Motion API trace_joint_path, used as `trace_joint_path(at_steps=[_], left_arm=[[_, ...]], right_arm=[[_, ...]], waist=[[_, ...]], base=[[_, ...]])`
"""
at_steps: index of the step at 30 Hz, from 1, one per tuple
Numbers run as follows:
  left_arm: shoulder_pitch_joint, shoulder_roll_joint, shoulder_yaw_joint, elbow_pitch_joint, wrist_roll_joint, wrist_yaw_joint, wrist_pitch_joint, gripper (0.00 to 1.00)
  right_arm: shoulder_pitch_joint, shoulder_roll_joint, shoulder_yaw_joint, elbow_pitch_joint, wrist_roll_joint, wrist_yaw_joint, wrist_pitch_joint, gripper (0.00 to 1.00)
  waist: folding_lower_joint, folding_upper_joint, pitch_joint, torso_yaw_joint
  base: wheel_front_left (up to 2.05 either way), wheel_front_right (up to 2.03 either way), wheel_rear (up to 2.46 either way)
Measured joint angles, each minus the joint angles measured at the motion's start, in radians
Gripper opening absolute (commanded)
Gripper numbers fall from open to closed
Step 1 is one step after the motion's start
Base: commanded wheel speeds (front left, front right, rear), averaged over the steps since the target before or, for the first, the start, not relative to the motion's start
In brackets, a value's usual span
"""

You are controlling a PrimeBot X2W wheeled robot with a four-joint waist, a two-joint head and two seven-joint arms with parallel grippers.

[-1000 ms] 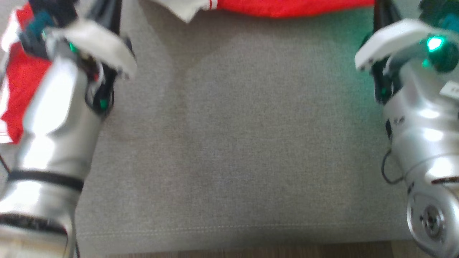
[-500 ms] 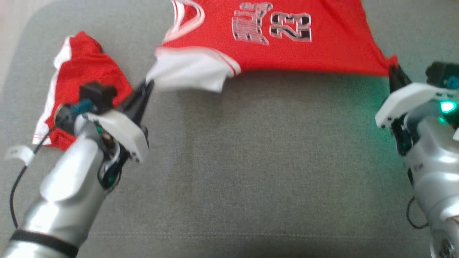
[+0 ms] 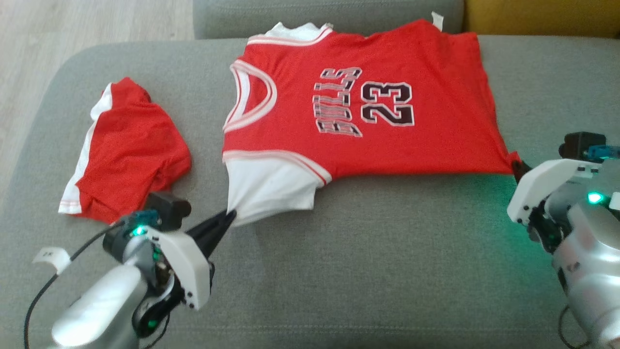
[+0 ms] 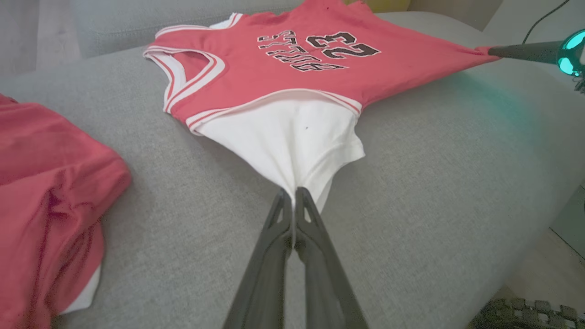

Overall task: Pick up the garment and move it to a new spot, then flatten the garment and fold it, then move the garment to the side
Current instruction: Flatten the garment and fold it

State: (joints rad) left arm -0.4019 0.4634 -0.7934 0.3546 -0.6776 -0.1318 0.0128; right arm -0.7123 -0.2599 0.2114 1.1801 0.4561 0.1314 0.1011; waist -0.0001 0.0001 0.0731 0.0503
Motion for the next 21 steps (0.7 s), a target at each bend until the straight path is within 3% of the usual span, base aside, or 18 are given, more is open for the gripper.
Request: trace_joint_path(at_steps=[12, 21], left_arm=[[0.091, 0.081, -0.057, -0.154, -0.143, 0.0, 0.139, 0.0], [0.15, 0.156, -0.087, -0.257, -0.235, 0.0, 0.236, 0.0]], right_arm=[[0.144, -0.109, 0.136, -0.184, 0.171, 0.0, 0.249, 0.0], [0.233, -0.167, 0.169, -0.289, 0.249, 0.0, 0.417, 0.0]], waist=[[0.0, 0.0, -0.064, -0.007], [0.0, 0.0, -0.103, -0.013]], base=[[0.0, 0.0, 0.0], [0.0, 0.0, 0.0]])
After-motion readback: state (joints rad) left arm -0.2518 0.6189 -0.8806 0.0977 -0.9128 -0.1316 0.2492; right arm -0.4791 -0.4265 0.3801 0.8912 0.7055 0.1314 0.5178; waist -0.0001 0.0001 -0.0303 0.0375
